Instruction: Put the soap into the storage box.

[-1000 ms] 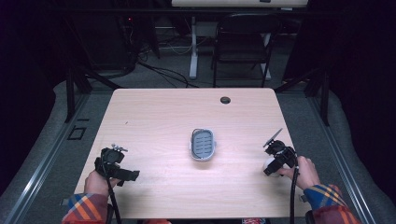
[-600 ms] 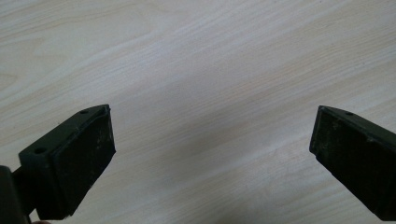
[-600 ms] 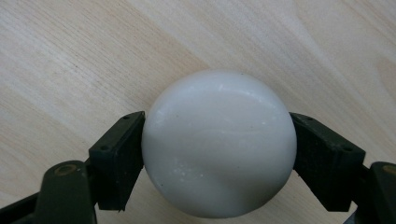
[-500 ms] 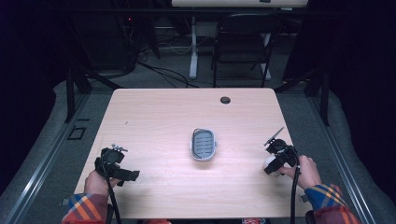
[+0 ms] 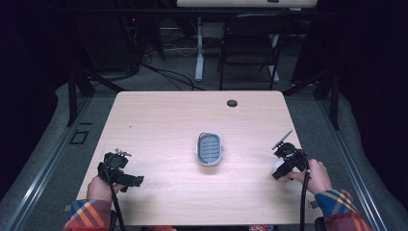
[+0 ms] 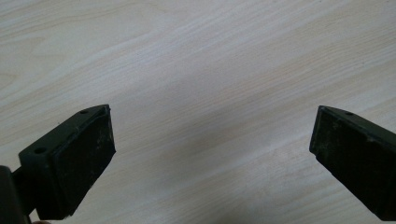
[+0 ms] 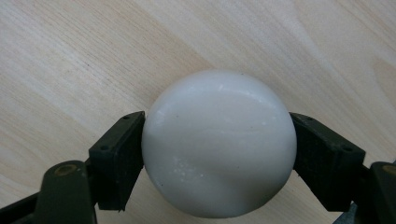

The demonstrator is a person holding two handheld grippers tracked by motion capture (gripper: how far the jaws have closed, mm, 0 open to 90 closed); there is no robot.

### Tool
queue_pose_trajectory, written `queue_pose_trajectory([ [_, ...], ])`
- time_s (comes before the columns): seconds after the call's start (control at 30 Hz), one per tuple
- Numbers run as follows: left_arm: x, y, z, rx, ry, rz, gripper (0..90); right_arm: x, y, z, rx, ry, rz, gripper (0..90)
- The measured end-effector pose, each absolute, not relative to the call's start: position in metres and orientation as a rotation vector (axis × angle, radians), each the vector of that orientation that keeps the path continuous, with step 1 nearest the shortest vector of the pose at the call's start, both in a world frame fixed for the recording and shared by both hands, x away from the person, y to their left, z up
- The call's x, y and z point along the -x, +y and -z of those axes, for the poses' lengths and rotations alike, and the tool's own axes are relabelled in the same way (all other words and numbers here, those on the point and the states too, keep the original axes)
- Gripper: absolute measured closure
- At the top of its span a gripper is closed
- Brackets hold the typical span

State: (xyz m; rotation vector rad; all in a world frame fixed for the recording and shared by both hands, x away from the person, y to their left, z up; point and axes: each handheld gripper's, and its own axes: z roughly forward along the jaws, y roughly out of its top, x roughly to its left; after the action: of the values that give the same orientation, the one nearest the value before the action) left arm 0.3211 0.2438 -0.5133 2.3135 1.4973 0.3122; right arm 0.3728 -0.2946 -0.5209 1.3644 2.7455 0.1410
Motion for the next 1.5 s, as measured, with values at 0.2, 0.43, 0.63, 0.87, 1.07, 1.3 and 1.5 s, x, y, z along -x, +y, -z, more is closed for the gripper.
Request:
queue_pose_trajectory([
  [0.2, -0.321, 0.244, 0.513, -2.313, 1.497, -0.313, 0.0, -0.373, -0.293, 0.519, -1.36, 2.749, -0.145, 22.5],
  [0.43, -0.321, 0.244, 0.513, -2.311, 1.496, -0.316, 0.0, -0.37, -0.282, 0.525, -1.439, 2.662, -0.331, 22.5],
  [0.63, -0.321, 0.244, 0.513, -2.308, 1.498, -0.315, 0.0, -0.376, -0.277, 0.516, -1.354, 2.737, -0.219, 22.5],
  [0.87, -0.321, 0.243, 0.513, -2.309, 1.498, -0.316, 0.0, -0.38, -0.267, 0.512, -1.319, 2.754, -0.209, 22.5],
  [1.07, -0.321, 0.243, 0.513, -2.308, 1.5, -0.313, 0.0, -0.383, -0.263, 0.508, -1.291, 2.774, -0.192, 22.5],
  [1.3, -0.321, 0.243, 0.513, -2.309, 1.498, -0.316, 0.0, -0.387, -0.256, 0.506, -1.271, 2.782, -0.185, 22.5],
  [1.5, -0.321, 0.243, 0.513, -2.309, 1.497, -0.316, 0.0, -0.391, -0.249, 0.503, -1.249, 2.787, -0.182, 22.5],
])
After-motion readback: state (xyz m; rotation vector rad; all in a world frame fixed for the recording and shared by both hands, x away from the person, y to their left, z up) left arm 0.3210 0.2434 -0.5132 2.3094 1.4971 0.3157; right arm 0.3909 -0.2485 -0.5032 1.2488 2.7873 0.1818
